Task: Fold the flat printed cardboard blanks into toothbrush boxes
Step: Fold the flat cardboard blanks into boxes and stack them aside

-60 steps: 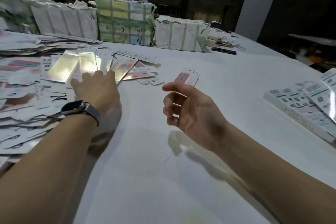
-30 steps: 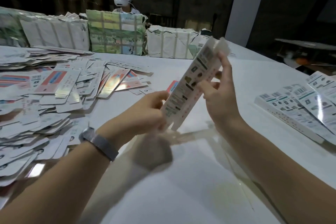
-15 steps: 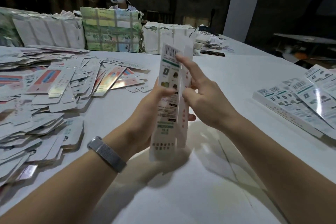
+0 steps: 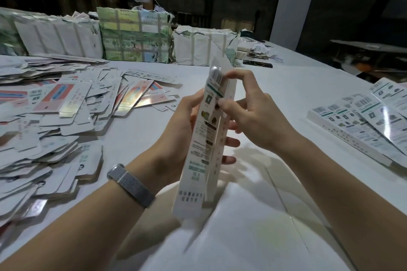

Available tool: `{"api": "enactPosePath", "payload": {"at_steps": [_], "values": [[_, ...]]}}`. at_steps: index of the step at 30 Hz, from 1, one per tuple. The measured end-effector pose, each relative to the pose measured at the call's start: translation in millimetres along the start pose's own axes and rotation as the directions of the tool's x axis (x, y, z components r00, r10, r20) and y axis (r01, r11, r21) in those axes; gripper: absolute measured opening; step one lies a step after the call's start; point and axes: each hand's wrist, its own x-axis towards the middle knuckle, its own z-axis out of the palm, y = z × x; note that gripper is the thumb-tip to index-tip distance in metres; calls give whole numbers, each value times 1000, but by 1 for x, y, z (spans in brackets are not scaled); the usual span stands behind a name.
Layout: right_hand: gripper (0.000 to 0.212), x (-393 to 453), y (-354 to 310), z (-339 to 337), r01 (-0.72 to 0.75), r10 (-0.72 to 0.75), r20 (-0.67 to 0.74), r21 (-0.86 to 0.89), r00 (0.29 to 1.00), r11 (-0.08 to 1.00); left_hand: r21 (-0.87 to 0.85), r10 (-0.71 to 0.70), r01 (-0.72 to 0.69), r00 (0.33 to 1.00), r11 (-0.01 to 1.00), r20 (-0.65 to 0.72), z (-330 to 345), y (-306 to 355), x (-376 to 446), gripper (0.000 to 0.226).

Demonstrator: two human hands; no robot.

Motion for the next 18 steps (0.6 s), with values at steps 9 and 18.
{"api": "enactPosePath", "payload": {"at_steps": [9, 18], "values": [[43, 5, -1, -17, -107, 102, -76, -67, 992, 992, 388, 281, -256, 960, 885, -8, 11, 0, 7, 32], [44, 7, -2, -31, -53, 44, -168, -44, 985, 998, 277, 48, -21, 994, 961, -93, 25, 15, -6, 35]]}}
